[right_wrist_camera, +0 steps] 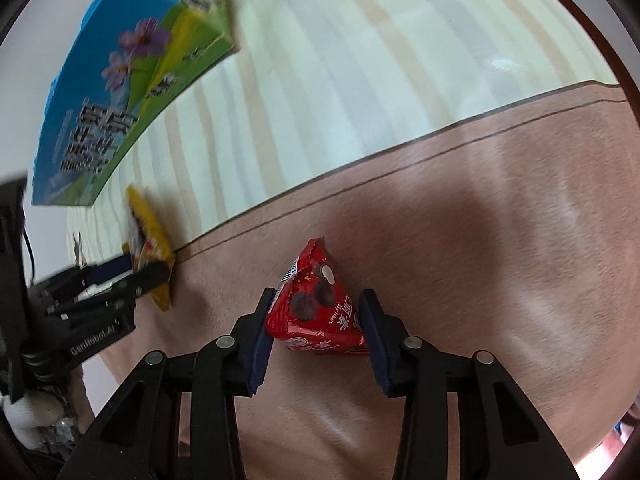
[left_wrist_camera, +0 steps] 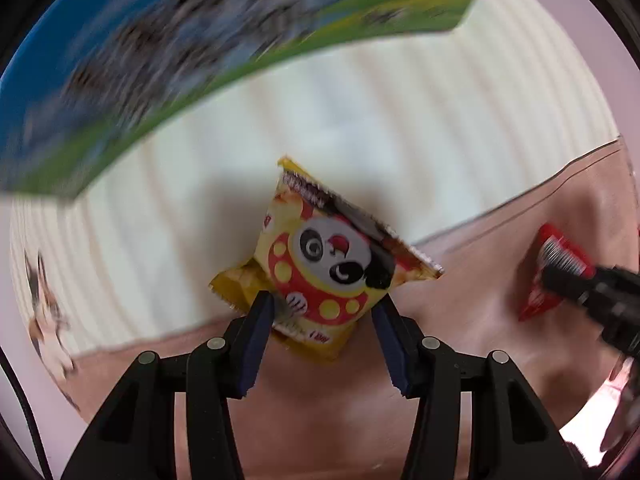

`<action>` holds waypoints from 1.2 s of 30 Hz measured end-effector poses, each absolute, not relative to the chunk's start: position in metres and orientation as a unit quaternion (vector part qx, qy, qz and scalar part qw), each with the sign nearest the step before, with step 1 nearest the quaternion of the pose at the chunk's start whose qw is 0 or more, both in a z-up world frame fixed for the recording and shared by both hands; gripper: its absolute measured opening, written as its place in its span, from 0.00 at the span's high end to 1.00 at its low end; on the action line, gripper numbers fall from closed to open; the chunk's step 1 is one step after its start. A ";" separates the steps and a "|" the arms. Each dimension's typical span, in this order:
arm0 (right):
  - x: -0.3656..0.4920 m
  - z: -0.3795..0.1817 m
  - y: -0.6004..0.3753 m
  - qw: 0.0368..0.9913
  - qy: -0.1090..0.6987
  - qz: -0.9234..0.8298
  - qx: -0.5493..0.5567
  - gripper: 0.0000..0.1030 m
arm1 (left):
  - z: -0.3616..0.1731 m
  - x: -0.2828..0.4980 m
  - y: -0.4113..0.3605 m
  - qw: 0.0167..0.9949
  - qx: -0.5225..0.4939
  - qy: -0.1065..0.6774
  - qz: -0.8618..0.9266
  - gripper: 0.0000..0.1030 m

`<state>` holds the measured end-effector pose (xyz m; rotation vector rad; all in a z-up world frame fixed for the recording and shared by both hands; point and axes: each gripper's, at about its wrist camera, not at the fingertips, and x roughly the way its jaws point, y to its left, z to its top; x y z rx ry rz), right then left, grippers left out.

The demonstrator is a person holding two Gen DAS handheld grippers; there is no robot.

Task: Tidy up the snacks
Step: 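Grasp the yellow panda snack bag with left tool while right tool grasps the red triangular packet, then carry both packets into the box and open both tools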

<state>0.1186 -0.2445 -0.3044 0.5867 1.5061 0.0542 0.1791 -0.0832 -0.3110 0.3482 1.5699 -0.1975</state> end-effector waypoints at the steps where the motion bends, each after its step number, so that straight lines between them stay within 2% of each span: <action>1: 0.119 -0.305 -0.239 0.689 0.676 0.028 0.260 0.57 | -0.313 0.175 -0.075 0.687 0.151 0.705 -0.083 0.53; 8: 0.133 -0.316 -0.220 0.679 0.694 0.042 0.237 0.56 | -0.297 0.155 -0.053 0.689 0.126 0.706 -0.109 0.53; 10: 0.139 -0.320 -0.215 0.674 0.697 0.041 0.242 0.52 | -0.278 0.153 -0.052 0.693 0.124 0.696 -0.143 0.48; 16: 0.143 -0.322 -0.210 0.668 0.704 0.046 0.238 0.44 | -0.249 0.176 -0.060 0.686 0.219 0.674 -0.168 0.41; 20: 0.147 -0.324 -0.207 0.666 0.707 0.050 0.235 0.34 | -0.276 0.195 -0.061 0.652 0.221 0.704 -0.176 0.41; 22: 0.149 -0.326 -0.204 0.664 0.710 0.050 0.229 0.31 | -0.283 0.203 -0.067 0.642 0.215 0.714 -0.180 0.35; 23: 0.152 -0.327 -0.200 0.663 0.712 0.050 0.226 0.30 | -0.287 0.205 -0.071 0.638 0.213 0.717 -0.183 0.32; 27: 0.158 -0.330 -0.186 0.662 0.718 0.049 0.209 0.29 | -0.299 0.215 -0.085 0.630 0.207 0.727 -0.179 0.32; 31: 0.160 -0.333 -0.180 0.665 0.719 0.051 0.196 0.29 | -0.304 0.214 -0.095 0.647 0.212 0.714 -0.159 0.35; 32: 0.160 -0.333 -0.177 0.666 0.720 0.052 0.188 0.32 | -0.301 0.212 -0.097 0.655 0.208 0.710 -0.154 0.36; 33: 0.160 -0.333 -0.174 0.668 0.721 0.051 0.179 0.36 | -0.299 0.204 -0.100 0.661 0.202 0.707 -0.151 0.40; 35: 0.160 -0.332 -0.166 0.678 0.720 0.042 0.141 0.56 | -0.289 0.196 -0.080 0.670 0.185 0.705 -0.143 0.44; 36: 0.159 -0.331 -0.160 0.685 0.716 0.044 0.125 0.56 | -0.285 0.195 -0.077 0.672 0.173 0.707 -0.136 0.44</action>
